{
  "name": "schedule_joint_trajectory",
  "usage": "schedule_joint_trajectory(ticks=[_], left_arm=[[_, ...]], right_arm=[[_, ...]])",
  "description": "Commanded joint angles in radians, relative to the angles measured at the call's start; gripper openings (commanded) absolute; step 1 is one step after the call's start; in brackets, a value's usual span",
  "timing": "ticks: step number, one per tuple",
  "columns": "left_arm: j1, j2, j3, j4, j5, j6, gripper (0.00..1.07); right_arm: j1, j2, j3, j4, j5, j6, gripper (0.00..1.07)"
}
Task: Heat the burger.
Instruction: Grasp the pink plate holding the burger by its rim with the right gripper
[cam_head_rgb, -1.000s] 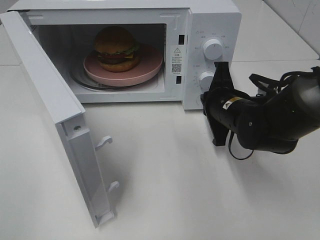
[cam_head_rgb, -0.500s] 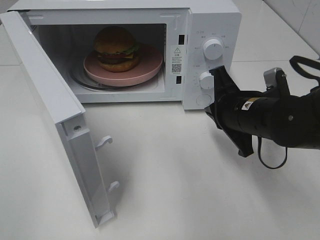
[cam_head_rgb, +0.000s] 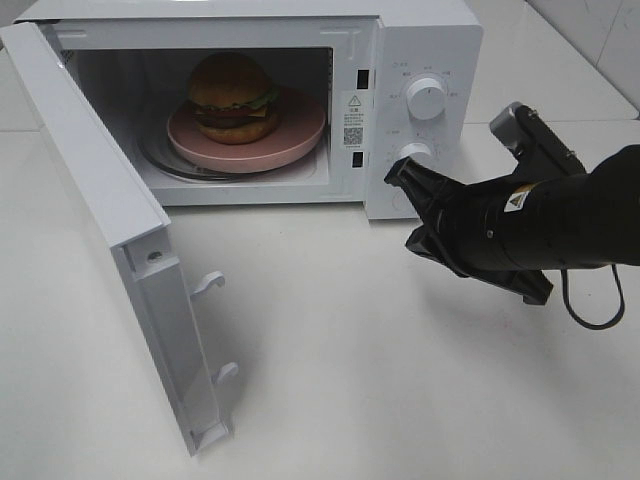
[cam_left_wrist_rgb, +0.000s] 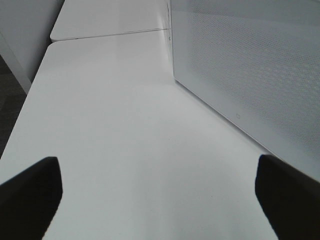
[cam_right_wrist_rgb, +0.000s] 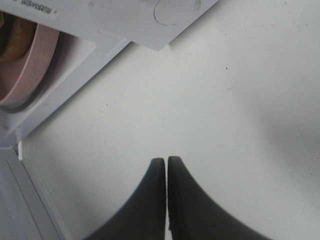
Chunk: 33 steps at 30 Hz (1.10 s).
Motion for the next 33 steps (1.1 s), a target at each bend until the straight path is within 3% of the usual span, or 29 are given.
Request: schedule_joint_trajectory(ticks=[1, 7, 16, 33], left_arm=[[0.002, -0.017, 0.003, -0.003, -0.002, -0.003, 0.98], [0.002, -0.017, 0.003, -0.003, -0.002, -0.003, 0.98], [0.002, -0.017, 0.003, -0.003, -0.002, -0.003, 0.98], [0.002, -0.017, 0.003, -0.003, -0.002, -0.003, 0.98]], right_arm=[[-0.001, -0.050, -0.012, -0.011, 0.113, -0.147, 0.03], [-0.001, -0.087, -0.042, -0.010, 0.222, -0.279, 0.03], [-0.001, -0.094, -0.169, -0.037, 0.494, -0.498, 0.04], [-0.001, -0.094, -0.407, -0.493, 0.901, -0.672, 0.08]])
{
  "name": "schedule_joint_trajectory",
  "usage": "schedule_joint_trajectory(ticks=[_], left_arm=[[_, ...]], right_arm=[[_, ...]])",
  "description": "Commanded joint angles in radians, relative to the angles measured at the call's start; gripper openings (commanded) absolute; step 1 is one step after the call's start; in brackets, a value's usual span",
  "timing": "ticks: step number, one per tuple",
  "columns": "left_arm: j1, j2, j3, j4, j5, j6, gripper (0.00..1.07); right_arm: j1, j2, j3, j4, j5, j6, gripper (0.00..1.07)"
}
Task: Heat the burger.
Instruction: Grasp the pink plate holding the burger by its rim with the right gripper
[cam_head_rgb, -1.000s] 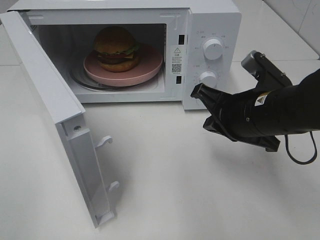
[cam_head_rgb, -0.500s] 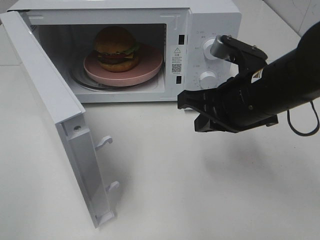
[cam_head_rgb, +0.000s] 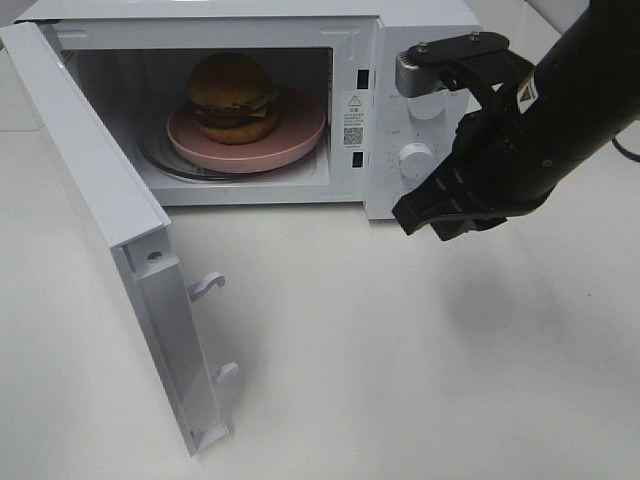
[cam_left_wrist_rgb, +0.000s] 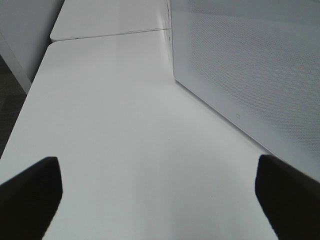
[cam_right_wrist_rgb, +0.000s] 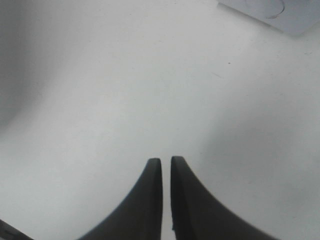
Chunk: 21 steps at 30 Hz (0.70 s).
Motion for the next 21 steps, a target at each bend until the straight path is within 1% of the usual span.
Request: schedule_joint_trajectory(ticks=[1, 2, 4, 5, 7, 10, 11, 12, 13, 14, 16, 17, 18, 20, 21], left_arm=[[0.002, -0.017, 0.003, -0.003, -0.002, -0.003, 0.98], [0.002, -0.017, 0.003, -0.003, -0.002, -0.003, 0.98], [0.002, -0.017, 0.003, -0.003, -0.002, -0.003, 0.98], [0.002, -0.017, 0.003, -0.003, -0.002, -0.003, 0.98], [0.002, -0.017, 0.003, -0.003, -0.002, -0.003, 0.98], [0.002, -0.017, 0.003, -0.003, -0.002, -0.003, 0.98], [0.002, -0.017, 0.003, -0.003, -0.002, -0.003, 0.98], [0.002, -0.017, 0.003, -0.003, -0.002, -0.003, 0.98], [0.002, -0.017, 0.003, -0.003, -0.002, -0.003, 0.98], [0.002, -0.017, 0.003, -0.003, -0.002, -0.003, 0.98], [0.002, -0.017, 0.003, -0.003, -0.002, -0.003, 0.98], [0.002, -0.017, 0.003, -0.003, -0.002, -0.003, 0.98], [0.002, -0.017, 0.003, -0.003, -0.002, -0.003, 0.98], [0.002, -0.017, 0.003, -0.003, -0.002, -0.003, 0.98], [0.002, -0.017, 0.003, -0.003, -0.002, -0.003, 0.98]], right_arm=[[-0.001, -0.011, -0.033, -0.066, 0.053, -0.096, 0.08], [-0.001, -0.011, -0.033, -0.066, 0.053, -0.096, 0.08], [-0.001, -0.011, -0.046, -0.078, 0.064, -0.230, 0.08], [-0.001, -0.011, -0.046, -0.078, 0.064, -0.230, 0.08], [-0.001, -0.011, -0.048, -0.078, 0.060, -0.443, 0.09], [-0.001, -0.011, -0.048, -0.078, 0.060, -0.508, 0.09], [-0.001, -0.011, -0.048, -0.078, 0.058, -0.638, 0.09], [-0.001, -0.011, -0.048, -0.078, 0.059, -0.699, 0.09], [-0.001, -0.011, -0.048, -0.078, 0.059, -0.699, 0.09], [-0.001, -0.011, -0.048, -0.076, 0.059, -0.801, 0.09], [-0.001, -0.011, -0.048, -0.076, 0.059, -0.843, 0.09], [-0.001, -0.011, -0.048, -0.076, 0.057, -0.945, 0.09], [-0.001, -0.011, -0.048, -0.076, 0.057, -0.945, 0.09], [-0.001, -0.011, -0.048, -0.076, 0.057, -1.112, 0.09], [-0.001, -0.011, -0.048, -0.076, 0.057, -1.112, 0.09]])
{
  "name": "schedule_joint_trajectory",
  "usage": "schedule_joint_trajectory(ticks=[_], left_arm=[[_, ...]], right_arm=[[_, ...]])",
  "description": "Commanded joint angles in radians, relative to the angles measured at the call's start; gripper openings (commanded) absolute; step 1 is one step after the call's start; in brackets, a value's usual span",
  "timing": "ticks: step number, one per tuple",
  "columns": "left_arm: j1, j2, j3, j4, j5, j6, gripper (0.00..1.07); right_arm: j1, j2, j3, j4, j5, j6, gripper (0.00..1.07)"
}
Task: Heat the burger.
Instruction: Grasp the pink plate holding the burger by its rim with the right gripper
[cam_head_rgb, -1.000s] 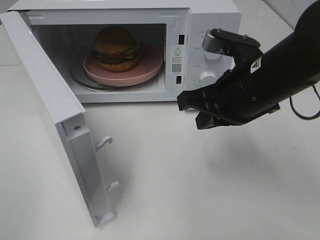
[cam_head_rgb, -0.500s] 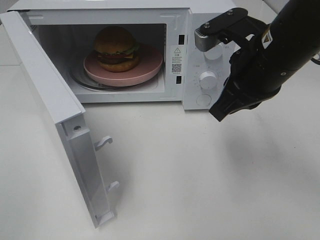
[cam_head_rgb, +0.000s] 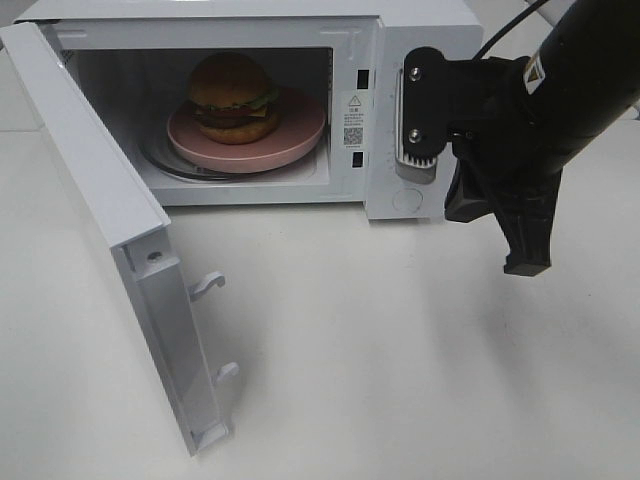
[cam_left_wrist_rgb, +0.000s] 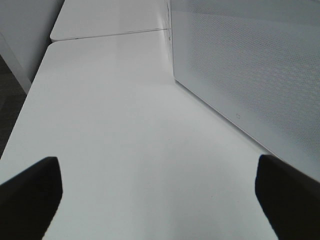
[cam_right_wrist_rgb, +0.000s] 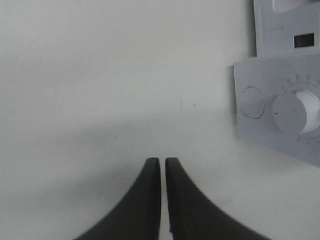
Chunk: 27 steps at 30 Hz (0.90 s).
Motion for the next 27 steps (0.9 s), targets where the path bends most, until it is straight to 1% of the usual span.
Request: schedule_joint_trajectory(ticks=[1, 5, 7, 8, 10, 13, 15, 16, 17, 18, 19, 20, 21, 22, 23, 24, 25, 27], left_arm=[[0.002, -0.017, 0.003, -0.003, -0.002, -0.003, 0.98], [0.002, -0.017, 0.003, -0.003, -0.002, -0.003, 0.98], [0.002, -0.017, 0.003, -0.003, -0.002, -0.003, 0.98], [0.002, -0.017, 0.003, -0.003, -0.002, -0.003, 0.98], [0.002, -0.017, 0.003, -0.003, -0.002, -0.003, 0.98], [0.002, -0.017, 0.003, -0.003, -0.002, -0.003, 0.98], [0.002, -0.017, 0.003, -0.003, -0.002, -0.003, 0.98], [0.002, -0.017, 0.003, -0.003, -0.002, -0.003, 0.98], [0.002, -0.017, 0.003, -0.003, -0.002, -0.003, 0.98], [0.002, -0.017, 0.003, -0.003, -0.002, -0.003, 0.98], [0.002, -0.017, 0.003, -0.003, -0.002, -0.003, 0.98], [0.002, -0.017, 0.003, -0.003, -0.002, -0.003, 0.98], [0.002, -0.017, 0.003, -0.003, -0.002, -0.003, 0.98], [0.002, -0.017, 0.003, -0.003, -0.002, -0.003, 0.98], [0.002, -0.017, 0.003, -0.003, -0.002, -0.003, 0.98], [0.002, -0.017, 0.003, -0.003, -0.002, -0.003, 0.98], [0.002, -0.017, 0.003, -0.003, -0.002, -0.003, 0.98], [0.002, -0.017, 0.003, -0.003, -0.002, -0.003, 0.98]], right_arm=[[-0.001, -0.011, -0.005, -0.006, 0.003, -0.166, 0.09], [-0.001, -0.011, -0.005, -0.011, 0.000, -0.250, 0.11], [-0.001, -0.011, -0.005, -0.011, 0.000, -0.301, 0.14], [-0.001, -0.011, -0.005, -0.011, 0.000, -0.301, 0.14], [-0.001, -0.011, -0.005, -0.012, 0.000, -0.373, 0.22], [-0.001, -0.011, -0.005, -0.012, -0.002, -0.387, 0.25], [-0.001, -0.011, -0.005, -0.012, -0.028, -0.400, 0.41], [-0.001, -0.011, -0.005, -0.012, -0.028, -0.400, 0.41], [-0.001, -0.011, -0.005, -0.012, -0.031, -0.394, 0.49], [-0.001, -0.011, -0.005, -0.012, -0.034, -0.358, 0.62], [-0.001, -0.011, -0.005, -0.012, -0.034, -0.358, 0.62], [-0.001, -0.011, -0.005, -0.012, -0.035, -0.321, 0.69], [-0.001, -0.011, -0.005, -0.012, -0.035, -0.321, 0.69], [-0.001, -0.011, -0.005, -0.012, -0.046, -0.255, 0.83], [-0.001, -0.011, -0.005, -0.021, -0.057, -0.223, 0.92], [-0.001, -0.011, -0.005, -0.021, -0.057, -0.223, 0.92], [-0.001, -0.011, -0.005, -0.025, -0.062, -0.222, 0.95], [-0.001, -0.011, -0.005, -0.040, -0.069, -0.221, 0.96]])
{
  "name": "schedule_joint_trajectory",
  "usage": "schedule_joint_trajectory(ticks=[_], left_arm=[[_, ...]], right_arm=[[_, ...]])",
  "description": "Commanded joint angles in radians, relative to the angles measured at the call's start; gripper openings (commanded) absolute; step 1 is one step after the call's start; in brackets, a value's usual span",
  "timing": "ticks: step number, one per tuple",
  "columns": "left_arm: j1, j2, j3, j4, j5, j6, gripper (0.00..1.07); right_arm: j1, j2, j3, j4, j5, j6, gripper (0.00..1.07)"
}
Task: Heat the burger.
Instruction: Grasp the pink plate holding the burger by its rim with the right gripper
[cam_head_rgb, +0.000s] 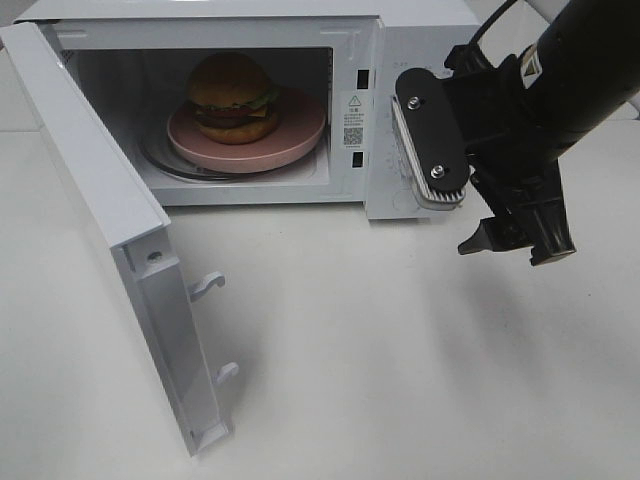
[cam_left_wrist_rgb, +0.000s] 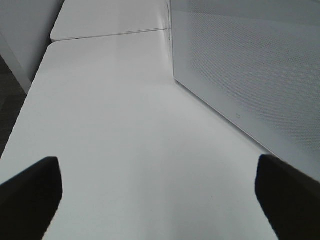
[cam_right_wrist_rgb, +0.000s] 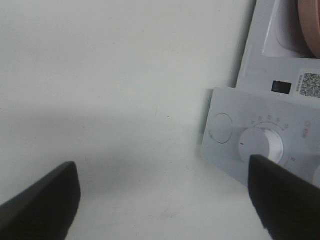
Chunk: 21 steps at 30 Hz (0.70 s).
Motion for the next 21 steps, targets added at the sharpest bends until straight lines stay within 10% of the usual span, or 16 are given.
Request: schedule_joint_trajectory(ticks=[1, 21], left_arm=[[0.002, -0.017, 0.003, -0.003, -0.002, -0.003, 0.98], [0.002, -0.017, 0.003, -0.003, -0.002, -0.003, 0.98]], right_arm=[[-0.001, -0.011, -0.005, -0.028, -0.016, 0.023, 0.96], [0.127, 0.187, -0.152, -0.215, -0.088, 0.186, 0.92]])
